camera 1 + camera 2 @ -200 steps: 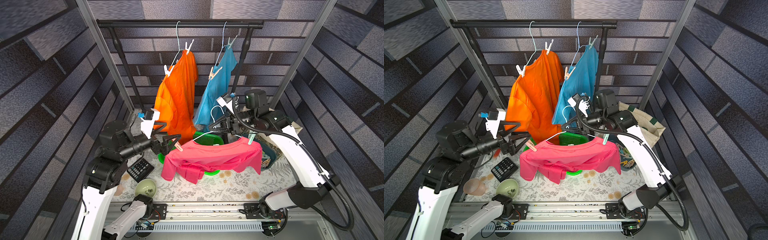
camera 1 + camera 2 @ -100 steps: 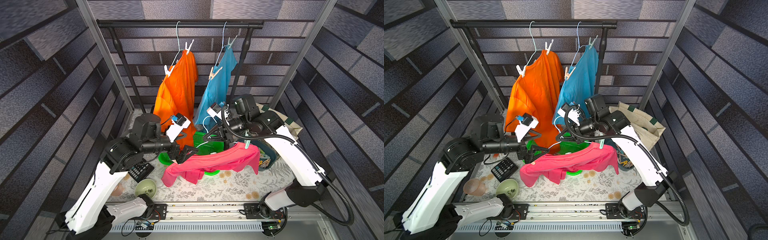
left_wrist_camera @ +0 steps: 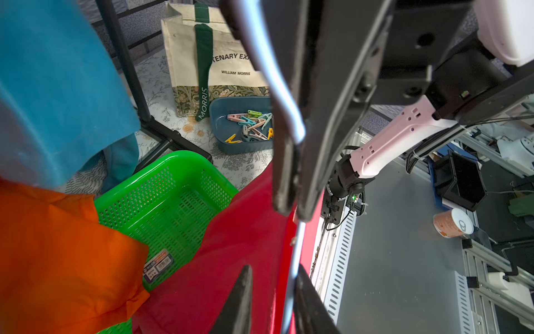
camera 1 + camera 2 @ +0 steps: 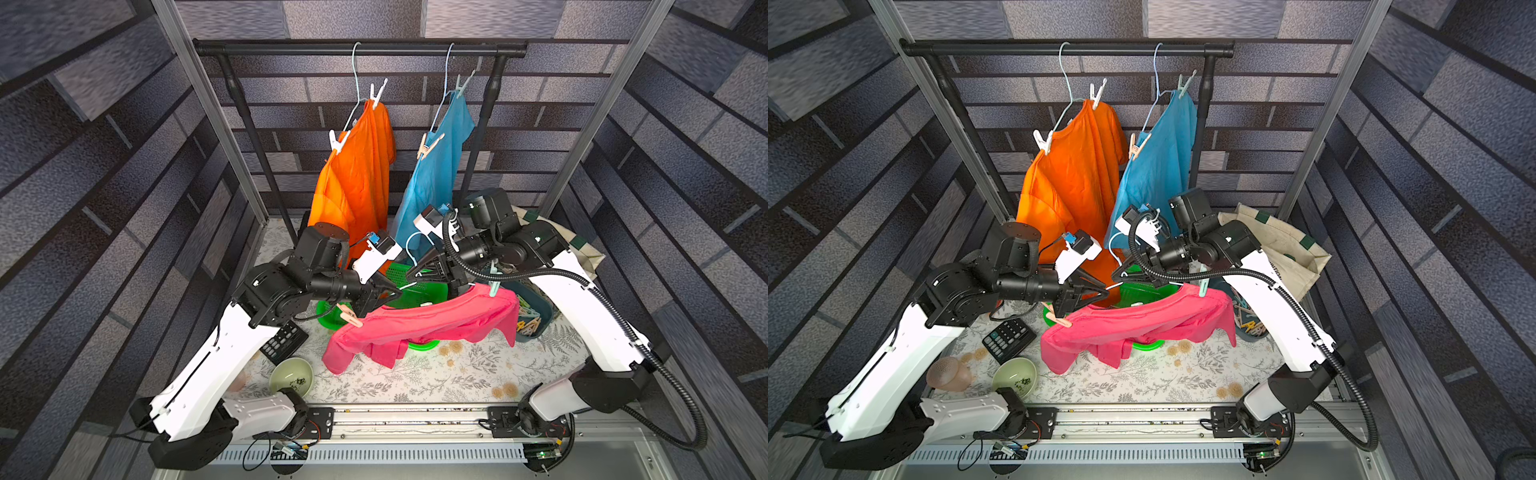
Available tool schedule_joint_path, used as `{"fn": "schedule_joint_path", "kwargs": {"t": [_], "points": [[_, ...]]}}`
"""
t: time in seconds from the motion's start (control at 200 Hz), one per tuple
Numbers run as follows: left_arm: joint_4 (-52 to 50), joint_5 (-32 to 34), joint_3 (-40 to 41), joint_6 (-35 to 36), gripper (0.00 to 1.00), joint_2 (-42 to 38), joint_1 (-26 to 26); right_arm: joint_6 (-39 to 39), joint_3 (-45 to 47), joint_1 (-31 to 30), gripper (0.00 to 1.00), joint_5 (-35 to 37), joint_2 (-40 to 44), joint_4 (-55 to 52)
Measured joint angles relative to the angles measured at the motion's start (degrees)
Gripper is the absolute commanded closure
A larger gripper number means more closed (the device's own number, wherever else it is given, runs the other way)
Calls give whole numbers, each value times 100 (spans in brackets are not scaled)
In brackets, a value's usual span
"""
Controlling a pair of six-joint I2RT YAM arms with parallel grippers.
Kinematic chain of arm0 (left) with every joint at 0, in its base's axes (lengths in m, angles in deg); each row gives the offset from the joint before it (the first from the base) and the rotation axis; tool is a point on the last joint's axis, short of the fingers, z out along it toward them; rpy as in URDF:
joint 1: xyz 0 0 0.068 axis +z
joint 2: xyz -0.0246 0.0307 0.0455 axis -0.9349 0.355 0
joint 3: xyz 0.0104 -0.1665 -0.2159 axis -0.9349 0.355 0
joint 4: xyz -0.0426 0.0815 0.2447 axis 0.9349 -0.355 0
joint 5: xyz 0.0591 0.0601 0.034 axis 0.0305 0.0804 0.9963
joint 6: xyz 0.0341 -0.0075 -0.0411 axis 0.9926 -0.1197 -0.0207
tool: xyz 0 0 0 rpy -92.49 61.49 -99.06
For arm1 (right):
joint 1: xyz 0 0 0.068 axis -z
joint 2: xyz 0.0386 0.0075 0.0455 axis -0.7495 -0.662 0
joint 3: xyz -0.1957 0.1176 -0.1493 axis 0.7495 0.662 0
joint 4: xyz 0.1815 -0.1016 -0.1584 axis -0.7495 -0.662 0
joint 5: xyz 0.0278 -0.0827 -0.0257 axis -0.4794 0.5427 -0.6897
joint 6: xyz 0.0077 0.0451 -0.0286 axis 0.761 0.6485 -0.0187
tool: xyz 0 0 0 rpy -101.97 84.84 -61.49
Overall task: Use clothespins to secure the t-shirt on both sides of the hanger
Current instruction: Hang the hanger on the clothesline.
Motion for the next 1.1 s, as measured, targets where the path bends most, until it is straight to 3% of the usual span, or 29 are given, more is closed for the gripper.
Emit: {"fn": "schedule_joint_path", "kwargs": {"t": [0.055, 0.165, 0.266, 0.501, 0.676, 0.852, 1.097], "points": [[26, -7, 0, -22, 91, -2, -33, -11, 0, 0, 100, 17, -9, 17], [74, -11, 11, -122, 100, -55, -90, 37, 0, 4, 77, 118, -13, 122], [98, 199, 76, -251, 100, -212, -105, 107, 0, -2, 55, 170, -4, 267], [24, 1025, 149, -450, 100, -957, -208, 516, 42, 0, 35, 879, 393, 898], [-400, 1587, -256, -494, 100, -1342, -210, 835, 417, -2, 27, 2074, 1532, 1779], [-894, 2017, -1246, -498, 100, -1572, -232, 920, 955, -2, 25, 3401, 2575, 2583], [-1259, 3228, -3394, -306, 100, -1867, 39, 1005, 1235, -2, 27, 4262, 2365, 2852]]}}
